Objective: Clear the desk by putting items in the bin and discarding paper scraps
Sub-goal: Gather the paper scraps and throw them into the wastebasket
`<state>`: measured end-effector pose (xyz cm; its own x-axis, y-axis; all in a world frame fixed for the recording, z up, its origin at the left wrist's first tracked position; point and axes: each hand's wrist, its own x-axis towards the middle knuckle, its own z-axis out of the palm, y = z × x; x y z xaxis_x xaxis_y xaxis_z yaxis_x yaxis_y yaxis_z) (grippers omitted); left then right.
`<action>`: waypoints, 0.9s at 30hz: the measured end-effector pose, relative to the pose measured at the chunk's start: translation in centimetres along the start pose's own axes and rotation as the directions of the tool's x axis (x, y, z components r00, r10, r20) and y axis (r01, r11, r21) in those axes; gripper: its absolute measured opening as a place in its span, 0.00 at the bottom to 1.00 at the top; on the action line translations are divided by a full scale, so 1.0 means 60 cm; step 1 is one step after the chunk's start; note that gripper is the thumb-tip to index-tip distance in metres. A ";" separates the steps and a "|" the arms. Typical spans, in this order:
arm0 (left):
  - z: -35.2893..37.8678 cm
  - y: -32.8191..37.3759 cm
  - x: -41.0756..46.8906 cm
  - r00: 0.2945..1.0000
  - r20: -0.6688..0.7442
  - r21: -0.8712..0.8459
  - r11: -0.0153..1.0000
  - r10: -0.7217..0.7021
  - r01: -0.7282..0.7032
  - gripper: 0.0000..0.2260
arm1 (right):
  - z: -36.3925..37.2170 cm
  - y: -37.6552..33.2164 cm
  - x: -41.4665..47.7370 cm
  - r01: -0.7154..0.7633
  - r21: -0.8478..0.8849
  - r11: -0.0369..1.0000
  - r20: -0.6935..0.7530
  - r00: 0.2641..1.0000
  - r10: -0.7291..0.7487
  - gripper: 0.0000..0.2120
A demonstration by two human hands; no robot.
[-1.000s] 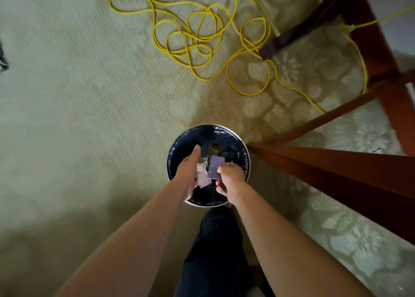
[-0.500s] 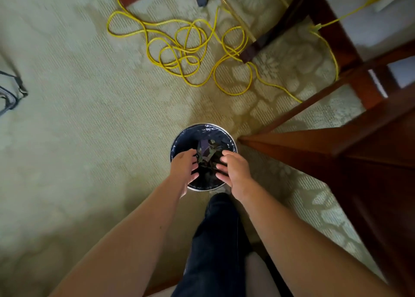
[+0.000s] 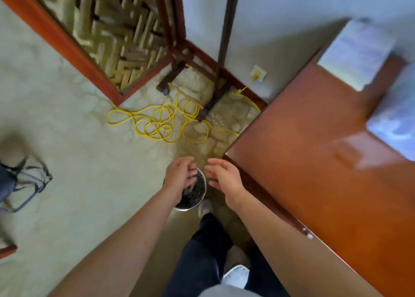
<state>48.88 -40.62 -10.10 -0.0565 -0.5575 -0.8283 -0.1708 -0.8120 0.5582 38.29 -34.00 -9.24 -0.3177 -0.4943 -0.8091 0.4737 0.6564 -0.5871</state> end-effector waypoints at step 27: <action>0.560 -0.100 -0.362 0.737 0.676 0.477 0.757 0.007 -0.446 0.07 | -0.582 0.022 -0.297 0.446 0.364 0.818 -0.658 0.744 -0.113 0.08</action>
<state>18.10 -17.83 2.85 -0.7081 -0.2994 -0.6395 -0.5737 -0.2841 0.7682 15.88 -4.43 3.48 -0.8306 -0.0667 -0.5529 0.5447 0.1095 -0.8315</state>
